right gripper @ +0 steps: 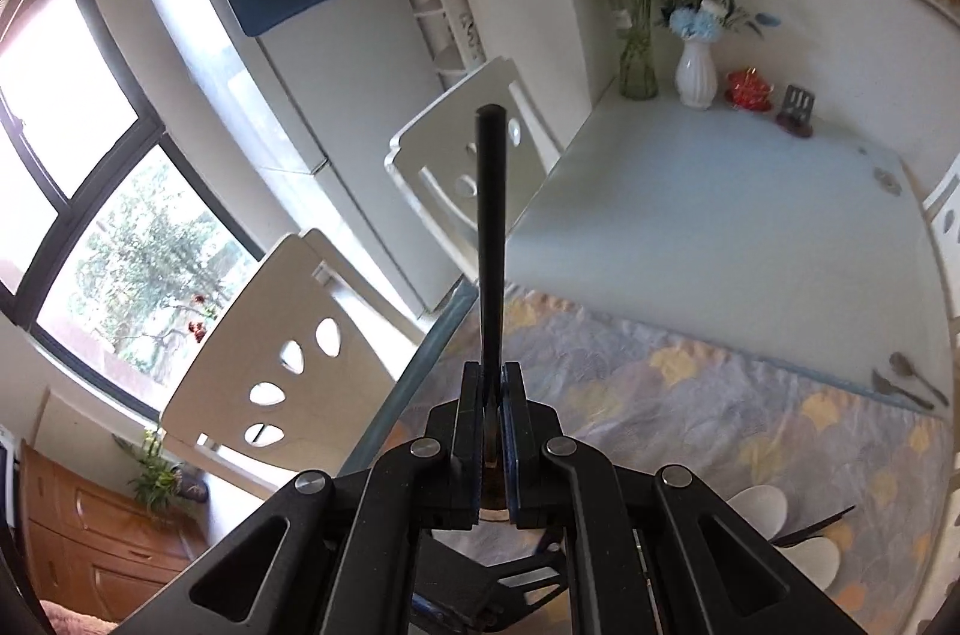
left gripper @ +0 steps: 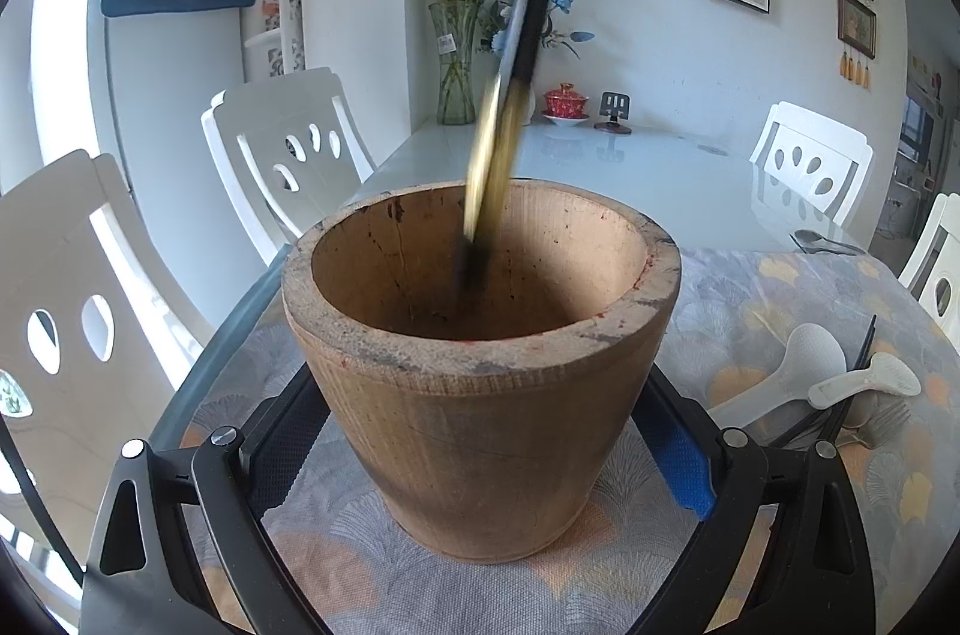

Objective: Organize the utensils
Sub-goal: 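Lift the chopstick with the right tool and drop it into the pot, then move the open right tool back over the utensils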

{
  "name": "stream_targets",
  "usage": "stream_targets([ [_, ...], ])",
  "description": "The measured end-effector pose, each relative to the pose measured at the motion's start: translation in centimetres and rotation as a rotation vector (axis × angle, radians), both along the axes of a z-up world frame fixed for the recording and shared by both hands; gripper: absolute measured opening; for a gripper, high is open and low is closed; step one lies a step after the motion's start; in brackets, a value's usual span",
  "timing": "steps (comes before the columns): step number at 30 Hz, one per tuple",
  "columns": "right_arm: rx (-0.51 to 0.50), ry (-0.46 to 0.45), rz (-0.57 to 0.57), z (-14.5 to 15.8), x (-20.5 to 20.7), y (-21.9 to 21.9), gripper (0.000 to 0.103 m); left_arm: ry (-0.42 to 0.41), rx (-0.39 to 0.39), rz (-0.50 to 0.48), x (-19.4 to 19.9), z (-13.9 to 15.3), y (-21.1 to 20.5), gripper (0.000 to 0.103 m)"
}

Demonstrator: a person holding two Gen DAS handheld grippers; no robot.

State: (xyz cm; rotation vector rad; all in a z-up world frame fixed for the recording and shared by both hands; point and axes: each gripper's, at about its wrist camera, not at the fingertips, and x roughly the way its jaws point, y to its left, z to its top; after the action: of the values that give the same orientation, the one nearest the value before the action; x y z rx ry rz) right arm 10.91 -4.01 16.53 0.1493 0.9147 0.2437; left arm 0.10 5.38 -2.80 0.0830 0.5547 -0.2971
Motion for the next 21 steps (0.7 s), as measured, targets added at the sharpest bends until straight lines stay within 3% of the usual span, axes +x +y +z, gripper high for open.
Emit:
stream_targets([
  [1,0.003,0.012,-0.001,-0.2,0.1,0.1,0.016,0.002,-0.003,-0.001,0.0,0.0,0.0,0.097],
  [3,0.002,0.045,-0.014,-0.6,0.6,0.1,0.058,0.004,-0.003,-0.001,0.1,-0.1,0.0,0.097],
  [4,0.004,0.045,-0.022,-0.7,0.6,0.0,0.064,0.004,-0.003,-0.001,0.1,-0.1,0.0,0.097],
  [13,0.064,0.052,-0.105,-0.7,0.6,-3.2,0.066,0.005,-0.003,-0.003,0.2,-0.2,0.0,0.097],
  [17,0.132,0.085,-0.202,-1.4,0.4,-6.9,0.067,0.005,-0.003,-0.002,0.2,-0.2,0.0,0.097],
  [21,0.244,0.165,-0.382,-3.6,-0.6,-12.4,0.067,0.010,-0.005,-0.004,0.2,-0.3,0.1,0.097],
])
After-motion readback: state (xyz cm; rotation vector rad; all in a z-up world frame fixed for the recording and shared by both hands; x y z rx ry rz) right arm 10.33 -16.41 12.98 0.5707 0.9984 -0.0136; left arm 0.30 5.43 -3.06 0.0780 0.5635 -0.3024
